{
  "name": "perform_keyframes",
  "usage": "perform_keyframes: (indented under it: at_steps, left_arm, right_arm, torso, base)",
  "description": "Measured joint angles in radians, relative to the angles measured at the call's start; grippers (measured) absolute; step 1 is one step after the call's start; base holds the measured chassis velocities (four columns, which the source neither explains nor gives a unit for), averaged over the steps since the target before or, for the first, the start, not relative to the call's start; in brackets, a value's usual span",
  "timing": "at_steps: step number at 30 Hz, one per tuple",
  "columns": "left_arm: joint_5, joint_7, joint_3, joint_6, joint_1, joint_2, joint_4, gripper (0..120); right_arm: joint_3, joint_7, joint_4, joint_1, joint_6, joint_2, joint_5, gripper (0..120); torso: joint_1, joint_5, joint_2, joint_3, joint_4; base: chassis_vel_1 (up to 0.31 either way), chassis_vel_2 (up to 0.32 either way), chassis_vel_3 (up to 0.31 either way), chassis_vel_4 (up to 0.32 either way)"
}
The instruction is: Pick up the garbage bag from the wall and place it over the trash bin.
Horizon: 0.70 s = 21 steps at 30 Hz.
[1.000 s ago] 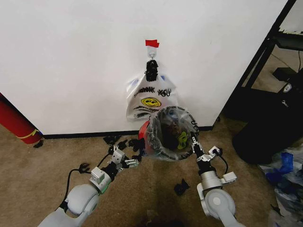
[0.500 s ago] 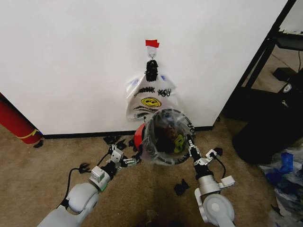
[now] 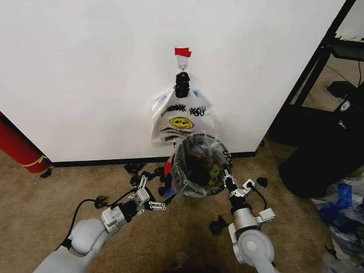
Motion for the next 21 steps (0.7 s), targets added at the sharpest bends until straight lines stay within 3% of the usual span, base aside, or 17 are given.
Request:
perform_keyframes:
  at_steps: [4,9,15,21]
  left_arm:
    - [0.058,0.194,-0.112,-0.046,0.017,-0.004,0.0,100]
    - [0.135,0.337,-0.223,-0.113,0.032,-0.023,0.016,100]
    - [0.177,0.361,-0.267,-0.139,0.045,-0.05,0.027,100]
    - [0.209,0.359,-0.274,-0.145,0.042,-0.081,0.028,100]
  right_arm:
    - [-0.013,0.079,-0.017,0.025,-0.037,0.004,-0.024,0]
    - [-0.021,0.213,-0.014,0.044,-0.128,-0.016,-0.047,0]
    - [-0.029,0.326,0.021,0.05,-0.249,-0.056,-0.061,0]
    - [-0.045,0.344,0.045,0.052,-0.331,-0.095,-0.073,0]
  torso:
    - [0.0,0.0,0.0,0.0,0.0]
    - [0.0,0.0001,0.0,0.0,0.0002]
    - [0.0,0.0001,0.0,0.0,0.0001]
    - [0.0,0.0001,0.0,0.0,0.0]
  base:
    - [0.0,0.0,0.0,0.0]
    - [0.0,0.0,0.0,0.0]
    - [0.0,0.0,0.0,0.0]
    - [0.0,0.0,0.0,0.0]
